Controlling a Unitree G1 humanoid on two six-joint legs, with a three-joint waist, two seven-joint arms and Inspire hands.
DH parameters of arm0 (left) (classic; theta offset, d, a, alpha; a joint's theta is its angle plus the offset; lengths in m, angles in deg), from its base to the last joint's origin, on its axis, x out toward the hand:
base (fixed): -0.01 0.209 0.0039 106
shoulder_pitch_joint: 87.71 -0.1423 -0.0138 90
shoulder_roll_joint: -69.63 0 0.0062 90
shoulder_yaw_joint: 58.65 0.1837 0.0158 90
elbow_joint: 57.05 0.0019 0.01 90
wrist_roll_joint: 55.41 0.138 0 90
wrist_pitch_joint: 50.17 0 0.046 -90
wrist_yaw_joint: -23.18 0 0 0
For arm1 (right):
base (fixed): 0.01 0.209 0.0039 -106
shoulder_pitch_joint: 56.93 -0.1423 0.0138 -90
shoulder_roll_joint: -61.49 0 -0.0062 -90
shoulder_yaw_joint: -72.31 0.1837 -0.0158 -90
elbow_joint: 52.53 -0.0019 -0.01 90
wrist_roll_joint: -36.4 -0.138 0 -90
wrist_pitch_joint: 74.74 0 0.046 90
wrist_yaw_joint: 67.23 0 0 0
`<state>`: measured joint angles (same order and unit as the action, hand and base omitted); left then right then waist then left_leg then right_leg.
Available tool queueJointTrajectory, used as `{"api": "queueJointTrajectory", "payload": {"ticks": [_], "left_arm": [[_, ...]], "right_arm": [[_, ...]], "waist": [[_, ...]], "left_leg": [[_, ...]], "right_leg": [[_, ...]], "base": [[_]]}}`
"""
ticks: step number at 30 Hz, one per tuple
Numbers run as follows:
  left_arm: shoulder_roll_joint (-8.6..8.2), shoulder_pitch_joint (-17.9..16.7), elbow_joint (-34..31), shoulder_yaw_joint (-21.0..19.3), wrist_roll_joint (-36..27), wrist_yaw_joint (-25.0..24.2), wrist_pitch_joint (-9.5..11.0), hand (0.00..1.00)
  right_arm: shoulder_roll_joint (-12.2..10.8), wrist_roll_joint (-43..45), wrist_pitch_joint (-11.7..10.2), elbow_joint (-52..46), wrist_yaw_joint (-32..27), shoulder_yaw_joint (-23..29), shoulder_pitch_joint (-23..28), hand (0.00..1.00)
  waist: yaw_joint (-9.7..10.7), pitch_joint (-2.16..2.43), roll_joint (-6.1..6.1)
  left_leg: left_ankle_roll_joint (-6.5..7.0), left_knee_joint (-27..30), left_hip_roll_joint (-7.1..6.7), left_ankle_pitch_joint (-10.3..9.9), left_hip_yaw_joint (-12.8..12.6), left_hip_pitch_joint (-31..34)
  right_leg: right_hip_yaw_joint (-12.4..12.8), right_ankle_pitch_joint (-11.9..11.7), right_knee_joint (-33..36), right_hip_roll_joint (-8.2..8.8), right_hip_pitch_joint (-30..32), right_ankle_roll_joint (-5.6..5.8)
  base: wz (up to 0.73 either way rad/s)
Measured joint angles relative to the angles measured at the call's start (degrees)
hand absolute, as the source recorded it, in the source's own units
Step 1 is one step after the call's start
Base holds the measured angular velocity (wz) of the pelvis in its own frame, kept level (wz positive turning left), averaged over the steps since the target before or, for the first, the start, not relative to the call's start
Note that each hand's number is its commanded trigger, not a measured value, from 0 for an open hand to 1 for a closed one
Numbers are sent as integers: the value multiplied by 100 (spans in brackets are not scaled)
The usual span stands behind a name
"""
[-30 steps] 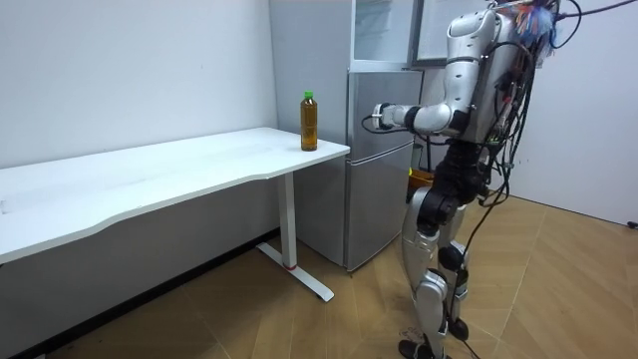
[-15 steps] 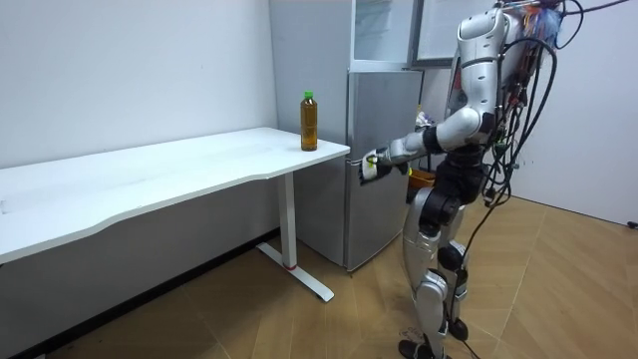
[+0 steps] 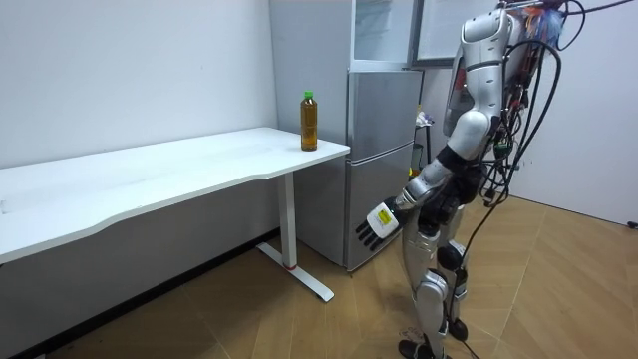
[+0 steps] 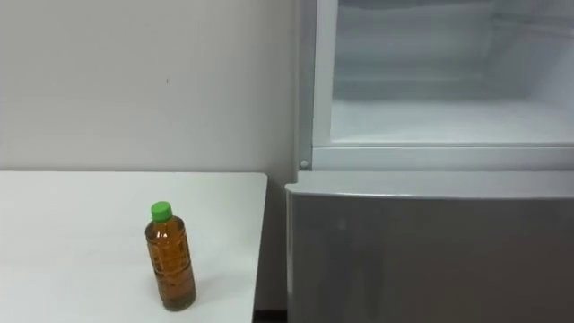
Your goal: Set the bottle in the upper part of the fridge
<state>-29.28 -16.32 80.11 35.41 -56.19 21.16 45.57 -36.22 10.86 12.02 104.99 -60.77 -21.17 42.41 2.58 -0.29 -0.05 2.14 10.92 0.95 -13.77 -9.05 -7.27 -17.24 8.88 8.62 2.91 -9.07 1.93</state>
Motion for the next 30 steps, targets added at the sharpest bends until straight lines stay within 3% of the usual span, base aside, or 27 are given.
{"api": "queueJointTrajectory", "payload": {"ticks": [5,12,16,21,30], "left_arm": [[-84,37,598,-381,-378,227,117,0],[-117,6,1101,-886,-576,675,42,0],[-103,11,1284,-889,-144,844,-115,0],[-98,105,1303,-824,-91,984,-335,0],[-82,220,1332,-719,-93,1050,-408,0]], "right_arm": [[0,2,0,-97,-23,156,148,0],[-33,86,9,-114,-253,314,249,0],[-44,135,23,-114,-256,348,247,0],[-48,94,73,-114,-267,253,200,0],[-49,74,85,-112,-269,246,193,0]], "waist": [[-68,22,-18],[-186,50,-25],[-141,47,-22],[-126,36,-9],[-130,27,-3]], "left_leg": [[-8,-19,-3,-5,-13,-37],[-11,-83,3,-7,-126,-139],[-9,-74,-3,-8,-128,-128],[-6,-28,2,-19,-102,-121],[-2,5,0,-33,-94,-102]], "right_leg": [[31,24,2,-3,5,1],[153,24,15,-13,-17,0],[143,24,15,-7,-51,1],[128,24,12,-2,-82,1],[132,25,5,-1,-85,1]], "base": [[-2],[-8],[0],[2],[0]]}}
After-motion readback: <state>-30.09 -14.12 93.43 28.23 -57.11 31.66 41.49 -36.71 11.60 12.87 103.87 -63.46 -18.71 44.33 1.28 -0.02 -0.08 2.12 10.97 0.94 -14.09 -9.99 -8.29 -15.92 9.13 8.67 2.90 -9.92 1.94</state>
